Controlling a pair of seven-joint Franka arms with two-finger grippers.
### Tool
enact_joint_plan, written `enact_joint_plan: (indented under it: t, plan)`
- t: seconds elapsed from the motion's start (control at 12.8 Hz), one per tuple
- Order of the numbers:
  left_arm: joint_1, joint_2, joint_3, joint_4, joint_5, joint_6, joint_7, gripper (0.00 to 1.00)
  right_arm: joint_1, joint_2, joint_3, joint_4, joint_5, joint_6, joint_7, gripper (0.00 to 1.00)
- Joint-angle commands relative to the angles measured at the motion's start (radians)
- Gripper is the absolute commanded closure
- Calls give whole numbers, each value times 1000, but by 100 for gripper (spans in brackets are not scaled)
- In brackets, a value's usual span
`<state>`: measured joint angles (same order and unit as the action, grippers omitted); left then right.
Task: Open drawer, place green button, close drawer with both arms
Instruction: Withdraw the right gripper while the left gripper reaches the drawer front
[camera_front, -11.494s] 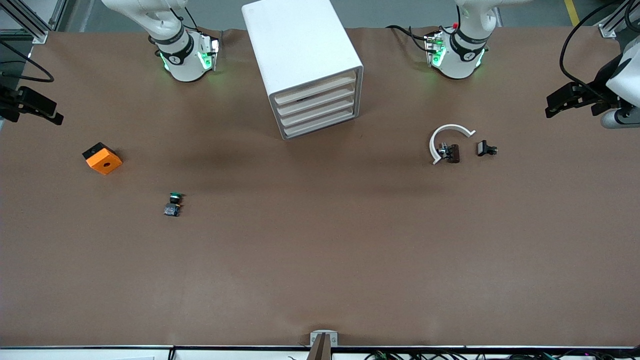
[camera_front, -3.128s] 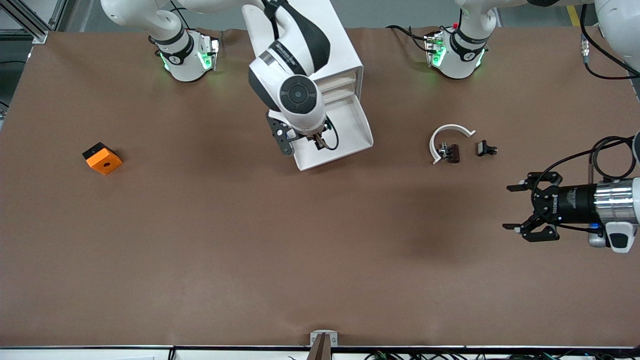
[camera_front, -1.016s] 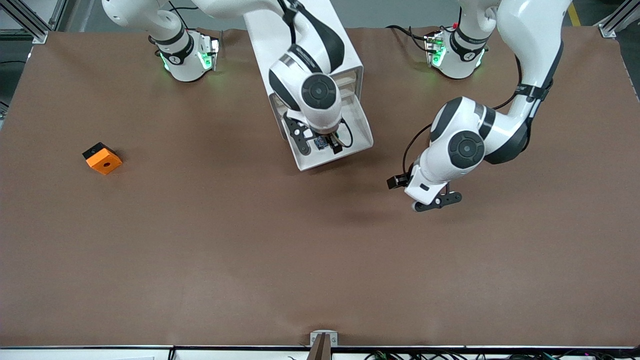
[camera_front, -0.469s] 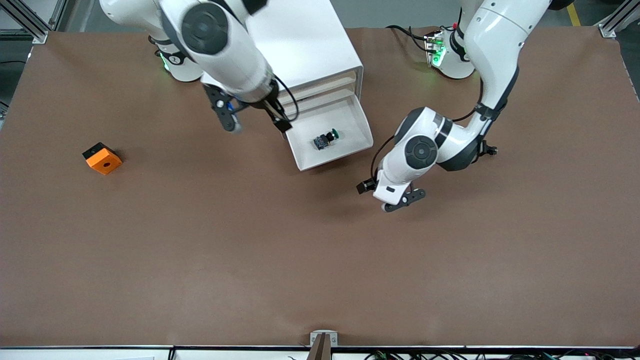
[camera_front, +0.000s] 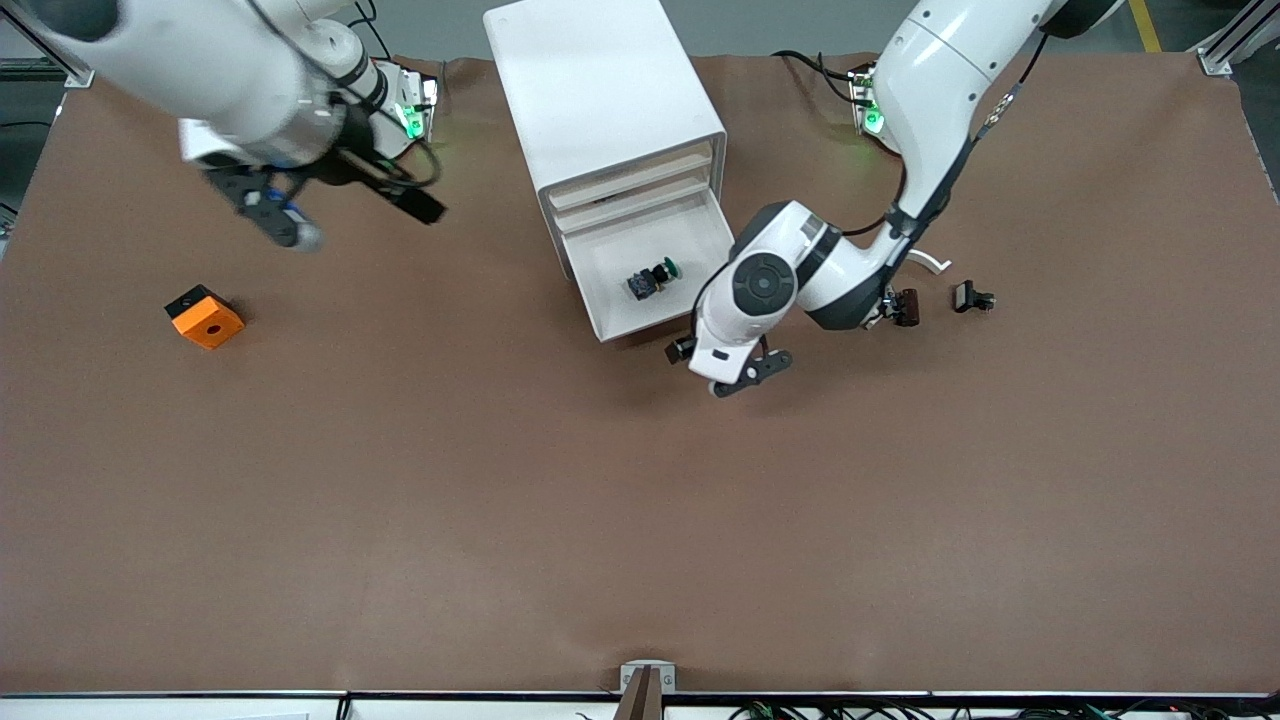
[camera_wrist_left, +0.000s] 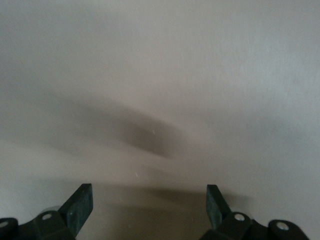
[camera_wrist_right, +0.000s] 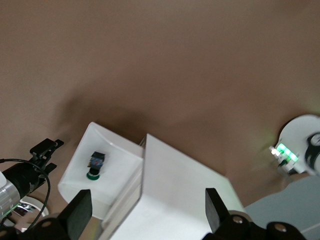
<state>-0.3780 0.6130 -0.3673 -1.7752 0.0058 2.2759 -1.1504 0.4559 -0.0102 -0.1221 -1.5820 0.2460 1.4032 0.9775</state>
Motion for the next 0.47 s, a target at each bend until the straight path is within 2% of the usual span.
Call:
enact_joint_plan:
  t: [0.0,0.23,0.39]
  plan:
    - [-36,4,1,5,11,-12,-69,0,-101,-103,19,-131,-77,22,-253,0]
    - [-83,5,-2,2,0,-13,-124,0,-244,-117,19,-141,-112,22,-536,0]
    - [-128,8,-2,-6,0,-13,-166,0,-302,-119,19,-130,-157,26,-682,0]
